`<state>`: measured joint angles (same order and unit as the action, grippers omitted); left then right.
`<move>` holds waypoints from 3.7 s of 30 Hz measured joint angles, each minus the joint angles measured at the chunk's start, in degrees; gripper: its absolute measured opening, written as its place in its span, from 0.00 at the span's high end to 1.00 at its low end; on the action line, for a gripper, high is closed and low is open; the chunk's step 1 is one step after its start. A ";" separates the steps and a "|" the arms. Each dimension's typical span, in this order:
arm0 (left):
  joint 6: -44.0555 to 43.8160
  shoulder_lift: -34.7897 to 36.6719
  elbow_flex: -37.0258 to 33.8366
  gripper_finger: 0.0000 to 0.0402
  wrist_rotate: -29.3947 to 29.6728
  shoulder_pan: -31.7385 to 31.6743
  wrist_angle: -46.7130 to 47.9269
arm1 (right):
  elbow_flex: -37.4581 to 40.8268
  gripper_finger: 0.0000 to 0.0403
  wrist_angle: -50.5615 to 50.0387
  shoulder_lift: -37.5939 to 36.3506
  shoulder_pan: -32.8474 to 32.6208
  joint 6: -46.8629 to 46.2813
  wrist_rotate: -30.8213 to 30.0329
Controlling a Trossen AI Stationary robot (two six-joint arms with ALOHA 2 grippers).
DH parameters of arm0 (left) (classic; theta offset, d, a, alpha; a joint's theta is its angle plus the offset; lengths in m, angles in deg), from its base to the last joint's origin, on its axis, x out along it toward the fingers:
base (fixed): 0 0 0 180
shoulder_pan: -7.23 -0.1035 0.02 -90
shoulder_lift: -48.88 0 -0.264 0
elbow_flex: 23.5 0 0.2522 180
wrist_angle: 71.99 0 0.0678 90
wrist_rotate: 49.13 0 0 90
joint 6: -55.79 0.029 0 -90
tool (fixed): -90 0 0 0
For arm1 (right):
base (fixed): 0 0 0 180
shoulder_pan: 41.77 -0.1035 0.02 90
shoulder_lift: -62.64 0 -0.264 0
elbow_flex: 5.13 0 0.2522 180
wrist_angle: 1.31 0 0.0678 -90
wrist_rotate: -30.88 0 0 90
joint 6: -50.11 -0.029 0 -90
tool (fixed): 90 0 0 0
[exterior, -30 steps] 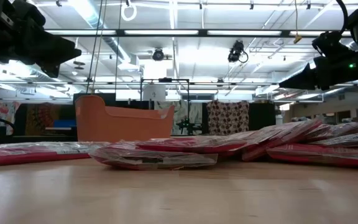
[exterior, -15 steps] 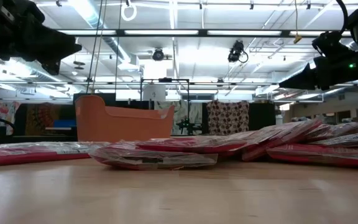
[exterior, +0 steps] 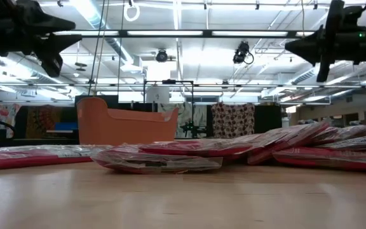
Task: Sort popcorn bags into baskets
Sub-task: Put the red popcorn bag into the orange bin
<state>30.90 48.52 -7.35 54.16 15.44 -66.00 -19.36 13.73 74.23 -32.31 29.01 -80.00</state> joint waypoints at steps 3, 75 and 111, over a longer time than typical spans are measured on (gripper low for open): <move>-1.30 0.00 0.00 0.71 -5.81 0.08 -0.55 | 0.00 0.93 1.67 0.00 0.00 -0.20 0.40; 16.59 -37.53 13.99 0.68 1.87 -0.61 -3.56 | -41.35 0.46 -65.38 72.21 17.92 0.45 47.04; 16.65 -37.53 13.99 0.68 1.89 -0.63 -2.28 | -41.33 0.70 -45.90 82.90 18.05 1.74 55.62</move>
<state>47.56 10.99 6.64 56.05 14.80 -68.27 -60.69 -32.17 157.13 -14.26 30.75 -24.37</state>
